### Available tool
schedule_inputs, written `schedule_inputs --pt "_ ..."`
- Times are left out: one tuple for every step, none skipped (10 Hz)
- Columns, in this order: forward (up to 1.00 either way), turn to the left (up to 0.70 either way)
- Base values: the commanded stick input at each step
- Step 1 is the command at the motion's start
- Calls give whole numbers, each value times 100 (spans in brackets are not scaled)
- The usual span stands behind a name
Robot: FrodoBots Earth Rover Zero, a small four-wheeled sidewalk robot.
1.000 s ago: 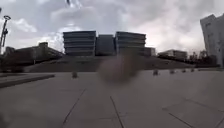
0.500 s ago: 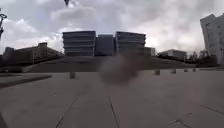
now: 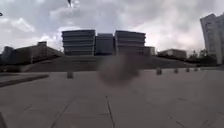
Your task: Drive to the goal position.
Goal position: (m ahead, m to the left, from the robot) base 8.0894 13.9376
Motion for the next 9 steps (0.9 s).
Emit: schedule_inputs --pt "70 15" --pt "70 32" --pt "70 35" --pt "70 35" --pt "70 32" --pt "70 19" --pt "70 5" --pt "70 1" --pt "70 1"
